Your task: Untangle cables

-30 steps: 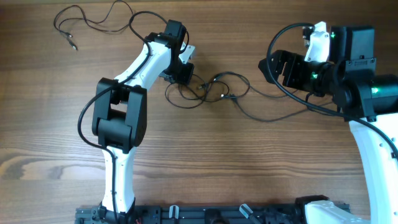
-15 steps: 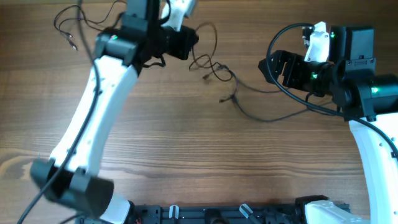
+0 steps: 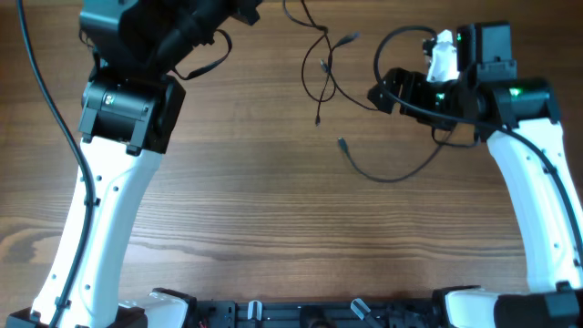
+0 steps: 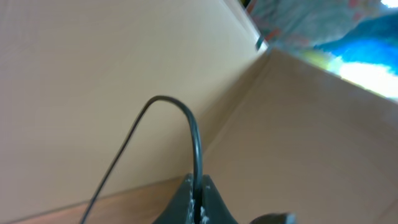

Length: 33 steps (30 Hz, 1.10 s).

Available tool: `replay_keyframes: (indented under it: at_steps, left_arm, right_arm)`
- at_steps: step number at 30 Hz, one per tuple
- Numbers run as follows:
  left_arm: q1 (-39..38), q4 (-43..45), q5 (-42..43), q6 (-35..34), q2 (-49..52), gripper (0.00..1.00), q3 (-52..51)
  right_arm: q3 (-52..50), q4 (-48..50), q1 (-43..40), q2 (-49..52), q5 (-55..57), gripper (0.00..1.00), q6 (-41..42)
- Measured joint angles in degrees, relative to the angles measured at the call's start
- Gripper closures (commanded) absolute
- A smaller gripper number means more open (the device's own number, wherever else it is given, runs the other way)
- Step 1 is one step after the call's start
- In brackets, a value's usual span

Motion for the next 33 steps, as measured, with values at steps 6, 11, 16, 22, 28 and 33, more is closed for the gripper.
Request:
replay_keyframes:
  at_steps: [6,11,16,22,28,33]
  left_arm:
    - [0.00,8.13,0.02,-10.58,-0.26,0.96,-0.04]
    - [1.36,12.37,0.13,-13.86,-0.28,0.96,-0.04]
    - [7.67,12.35,-0.48,-14.58,-0.37,0.96,-0.04]
    - [18.47,3.48,-8.22,-17.88,-0.37,0.96,-0.04]
    - [24.28,-1.81,-9.03,-20.33,-0.37,0.96,-0.04]
    - [23.39,-1.84,-4.94,-20.57,-0.37,0.96,-0.04]
  right_arm:
    - [0.00,7.80,0.00,7.28,-4.90,0.00,0.31]
    - [0.00,12.11,0.00,16.83,-5.57,0.00,1.33]
    - [0.00,12.28,0.00,23.50,-5.68,0.00,1.55]
    - [0.00,7.91,0.00,26.23,-1.44,0.00,2.25]
    - [0.00,7.43,0.00,26.25,1.40,0.00,3.72]
    - [0.00,7.50,0.00,26.25,0.79,0.00,3.72]
